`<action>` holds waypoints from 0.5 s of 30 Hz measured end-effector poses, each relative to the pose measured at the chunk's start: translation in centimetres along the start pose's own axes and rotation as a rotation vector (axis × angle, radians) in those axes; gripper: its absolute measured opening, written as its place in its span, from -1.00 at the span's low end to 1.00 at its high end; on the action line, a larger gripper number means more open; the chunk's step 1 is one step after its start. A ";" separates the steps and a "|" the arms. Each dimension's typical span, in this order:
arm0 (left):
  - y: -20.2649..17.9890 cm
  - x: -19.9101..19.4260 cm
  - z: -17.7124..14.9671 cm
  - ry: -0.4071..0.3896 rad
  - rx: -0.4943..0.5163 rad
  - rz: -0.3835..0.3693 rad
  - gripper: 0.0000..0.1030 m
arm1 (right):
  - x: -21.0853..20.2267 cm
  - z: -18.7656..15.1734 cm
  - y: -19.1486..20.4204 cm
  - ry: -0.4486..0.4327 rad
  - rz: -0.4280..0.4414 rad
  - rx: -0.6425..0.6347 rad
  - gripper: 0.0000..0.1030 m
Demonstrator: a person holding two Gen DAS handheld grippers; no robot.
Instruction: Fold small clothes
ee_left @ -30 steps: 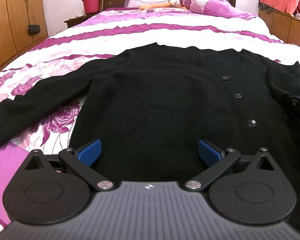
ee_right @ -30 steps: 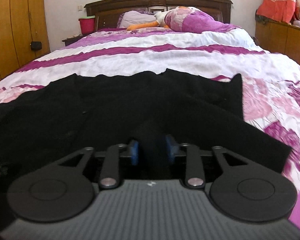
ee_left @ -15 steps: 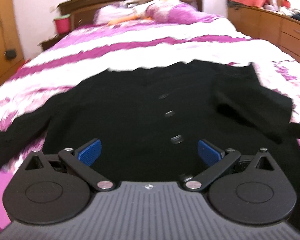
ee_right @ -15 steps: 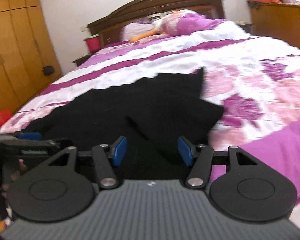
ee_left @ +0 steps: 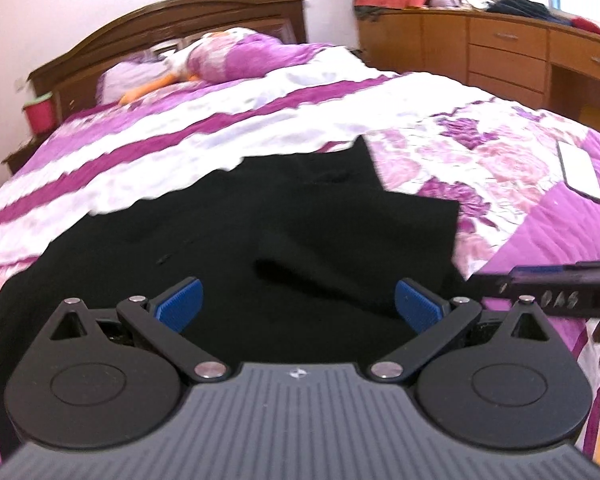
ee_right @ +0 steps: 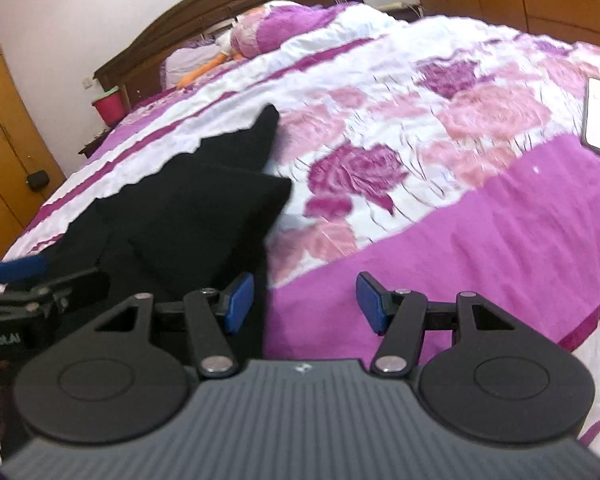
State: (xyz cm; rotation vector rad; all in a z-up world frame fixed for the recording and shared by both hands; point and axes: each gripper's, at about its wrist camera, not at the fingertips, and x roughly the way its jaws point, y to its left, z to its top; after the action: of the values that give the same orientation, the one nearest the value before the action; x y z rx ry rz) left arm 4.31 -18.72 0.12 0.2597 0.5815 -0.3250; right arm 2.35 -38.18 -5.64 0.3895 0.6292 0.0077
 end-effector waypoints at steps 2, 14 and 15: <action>-1.2 0.5 0.4 -0.012 0.025 -0.023 1.00 | 0.4 -0.5 -0.6 0.014 0.007 -0.005 0.13; -5.3 4.4 1.3 0.008 0.110 -0.107 0.81 | 1.0 -1.7 -1.7 0.012 0.062 -0.027 0.13; -5.6 5.0 1.3 0.020 0.112 -0.117 0.78 | 1.0 -1.8 -1.7 0.010 0.061 -0.026 0.13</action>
State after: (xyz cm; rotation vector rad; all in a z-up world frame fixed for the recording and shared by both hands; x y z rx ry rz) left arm 6.86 -25.44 -2.53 0.3374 0.6002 -0.4690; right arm 1.96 -38.95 -8.17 0.3834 0.6261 0.0763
